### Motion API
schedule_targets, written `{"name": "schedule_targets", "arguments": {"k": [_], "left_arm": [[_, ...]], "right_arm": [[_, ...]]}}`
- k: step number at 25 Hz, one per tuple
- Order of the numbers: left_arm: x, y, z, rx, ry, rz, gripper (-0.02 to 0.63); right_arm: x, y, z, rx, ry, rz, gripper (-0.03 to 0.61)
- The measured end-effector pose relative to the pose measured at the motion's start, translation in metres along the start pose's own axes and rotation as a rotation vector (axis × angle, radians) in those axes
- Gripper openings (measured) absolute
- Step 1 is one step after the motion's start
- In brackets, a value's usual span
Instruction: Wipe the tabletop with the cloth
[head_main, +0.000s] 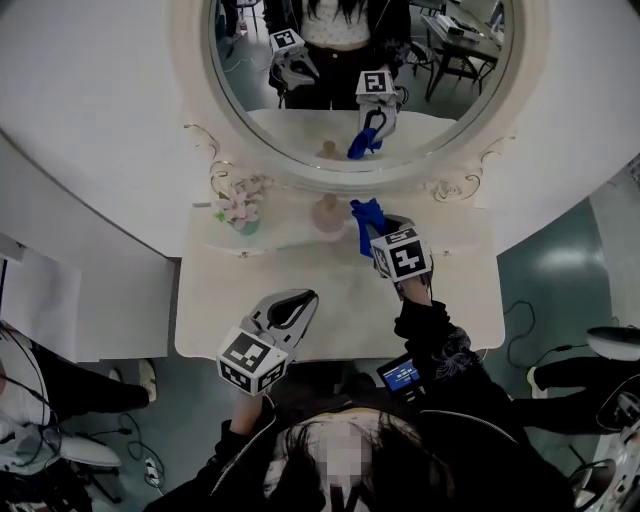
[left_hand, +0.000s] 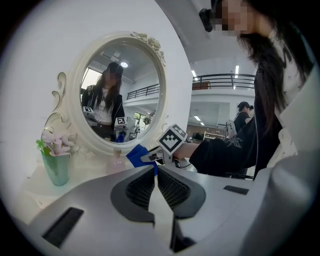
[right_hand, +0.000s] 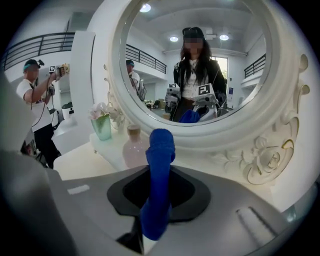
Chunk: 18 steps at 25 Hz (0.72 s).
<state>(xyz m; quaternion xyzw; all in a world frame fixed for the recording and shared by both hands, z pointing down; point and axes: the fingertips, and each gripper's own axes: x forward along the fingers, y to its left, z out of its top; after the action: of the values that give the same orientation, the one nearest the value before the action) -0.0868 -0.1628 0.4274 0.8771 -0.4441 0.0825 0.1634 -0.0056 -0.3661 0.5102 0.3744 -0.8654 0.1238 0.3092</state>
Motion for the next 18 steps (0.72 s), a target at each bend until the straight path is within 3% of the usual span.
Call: {"name": "schedule_targets", "arguments": {"k": [4,9,18], "left_arm": [[0.004,0.009,0.002,0.011,0.007,-0.024,0.002],[0.007,0.016,0.007,0.019,0.006,-0.048,0.002],[0.015,0.022,0.01,0.014,0.007,-0.068,0.002]], "right_arm": [[0.026,0.007,-0.013,-0.075,0.086,-0.003,0.08],[0.044,-0.007,-0.038,-0.337,0.221,-0.13,0.08],[0.041,-0.028,-0.046,-0.558,0.251,-0.237,0.078]]}}
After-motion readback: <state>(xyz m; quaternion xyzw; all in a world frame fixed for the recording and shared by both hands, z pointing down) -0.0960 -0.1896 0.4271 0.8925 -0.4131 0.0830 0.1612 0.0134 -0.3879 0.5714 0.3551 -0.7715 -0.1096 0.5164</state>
